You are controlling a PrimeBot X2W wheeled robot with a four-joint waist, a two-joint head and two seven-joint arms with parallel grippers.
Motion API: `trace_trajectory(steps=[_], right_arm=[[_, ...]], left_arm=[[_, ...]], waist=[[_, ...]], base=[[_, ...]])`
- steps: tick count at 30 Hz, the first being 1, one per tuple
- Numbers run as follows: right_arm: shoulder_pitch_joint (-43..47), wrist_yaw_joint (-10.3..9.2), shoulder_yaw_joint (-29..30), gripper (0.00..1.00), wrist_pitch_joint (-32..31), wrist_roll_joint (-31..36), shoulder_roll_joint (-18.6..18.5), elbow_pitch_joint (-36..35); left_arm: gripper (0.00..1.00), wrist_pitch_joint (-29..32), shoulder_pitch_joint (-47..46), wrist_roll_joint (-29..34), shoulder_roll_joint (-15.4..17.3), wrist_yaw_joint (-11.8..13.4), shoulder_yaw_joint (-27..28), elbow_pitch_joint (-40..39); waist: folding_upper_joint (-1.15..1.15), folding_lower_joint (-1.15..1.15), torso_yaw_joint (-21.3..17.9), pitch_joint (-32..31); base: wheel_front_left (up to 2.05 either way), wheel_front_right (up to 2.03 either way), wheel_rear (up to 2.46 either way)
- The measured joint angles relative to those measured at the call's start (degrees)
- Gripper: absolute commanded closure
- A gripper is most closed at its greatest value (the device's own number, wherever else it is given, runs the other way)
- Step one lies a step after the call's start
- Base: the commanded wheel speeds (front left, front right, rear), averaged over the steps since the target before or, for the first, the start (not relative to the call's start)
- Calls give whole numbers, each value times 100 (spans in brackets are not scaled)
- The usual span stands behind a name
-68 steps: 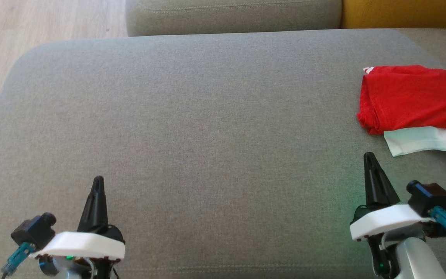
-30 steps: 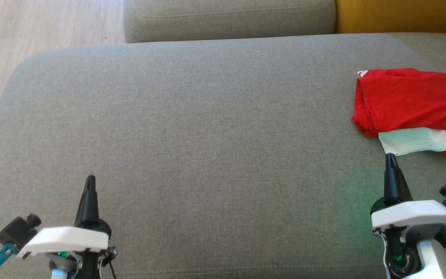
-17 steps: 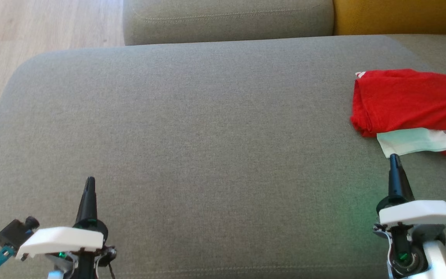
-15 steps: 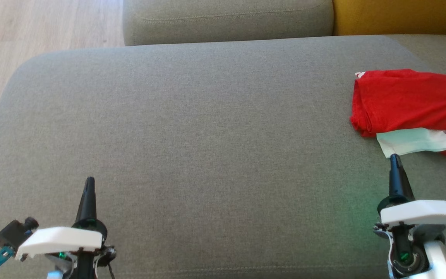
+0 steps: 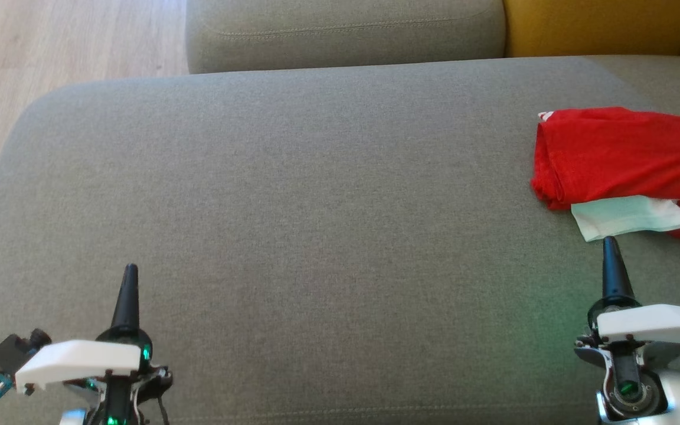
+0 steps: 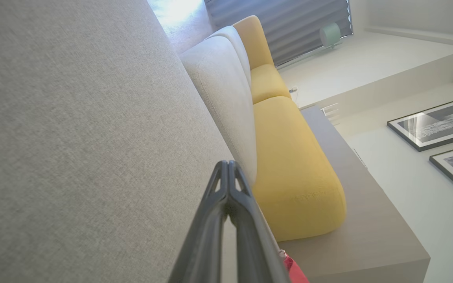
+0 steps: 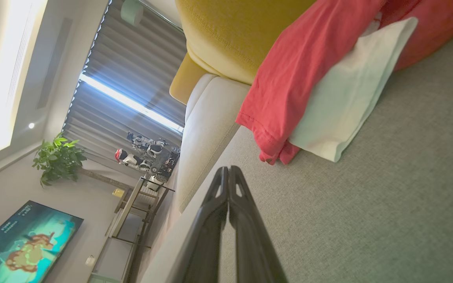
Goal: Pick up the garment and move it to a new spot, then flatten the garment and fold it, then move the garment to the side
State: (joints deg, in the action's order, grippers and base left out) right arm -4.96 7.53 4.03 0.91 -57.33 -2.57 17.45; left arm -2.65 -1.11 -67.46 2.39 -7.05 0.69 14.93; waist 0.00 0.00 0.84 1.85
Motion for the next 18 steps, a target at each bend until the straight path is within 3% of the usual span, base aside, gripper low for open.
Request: trace_trajectory(steps=[18], right_arm=[[1, 0, 133, 100, -257, -1304, 0, -30]], left_arm=[[100, 312, -45, -951, 2, 0, 91, 19]], waist=[[0, 0, -32, -64]], base=[[0, 0, 0]])
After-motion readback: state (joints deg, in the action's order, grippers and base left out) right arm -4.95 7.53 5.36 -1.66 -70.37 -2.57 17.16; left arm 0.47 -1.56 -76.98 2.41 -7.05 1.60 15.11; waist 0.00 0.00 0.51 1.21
